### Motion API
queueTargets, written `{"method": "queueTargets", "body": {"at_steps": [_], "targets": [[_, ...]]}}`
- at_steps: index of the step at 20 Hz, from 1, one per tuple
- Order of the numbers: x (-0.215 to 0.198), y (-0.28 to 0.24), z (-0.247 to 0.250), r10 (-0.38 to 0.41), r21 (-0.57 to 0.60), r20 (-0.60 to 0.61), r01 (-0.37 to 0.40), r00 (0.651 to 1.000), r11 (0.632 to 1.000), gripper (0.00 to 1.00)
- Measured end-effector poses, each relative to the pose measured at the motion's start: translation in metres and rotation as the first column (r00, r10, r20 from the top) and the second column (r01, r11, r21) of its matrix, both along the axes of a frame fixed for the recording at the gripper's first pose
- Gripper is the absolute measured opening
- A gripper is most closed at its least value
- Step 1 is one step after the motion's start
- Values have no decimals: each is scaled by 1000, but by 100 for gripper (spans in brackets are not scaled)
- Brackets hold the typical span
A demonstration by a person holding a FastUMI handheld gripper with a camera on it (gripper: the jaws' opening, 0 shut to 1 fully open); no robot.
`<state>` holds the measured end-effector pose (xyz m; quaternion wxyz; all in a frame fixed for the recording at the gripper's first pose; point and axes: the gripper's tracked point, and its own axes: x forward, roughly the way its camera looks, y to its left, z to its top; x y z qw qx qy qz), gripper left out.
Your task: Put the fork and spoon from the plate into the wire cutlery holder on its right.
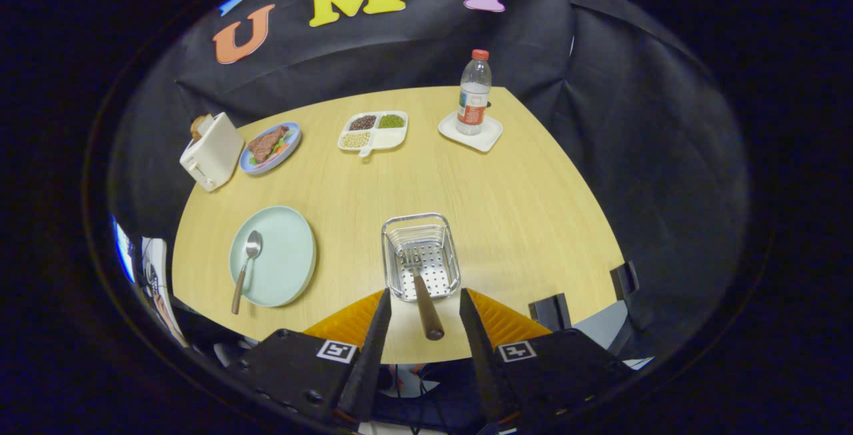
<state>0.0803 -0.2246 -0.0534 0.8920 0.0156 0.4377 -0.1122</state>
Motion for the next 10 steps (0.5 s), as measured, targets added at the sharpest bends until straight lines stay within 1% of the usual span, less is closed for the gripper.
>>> {"method": "queueTargets", "body": {"at_steps": [1,3,5,10], "targets": [[1,7,5,-1,8,18,1,1000,1000,79],[2,25,12,22,12,38,-22,999,1000,99],[3,46,15,41,1,50,-41,998,999,97],[9,112,9,105,-9,47,-104,993,995,97]]}}
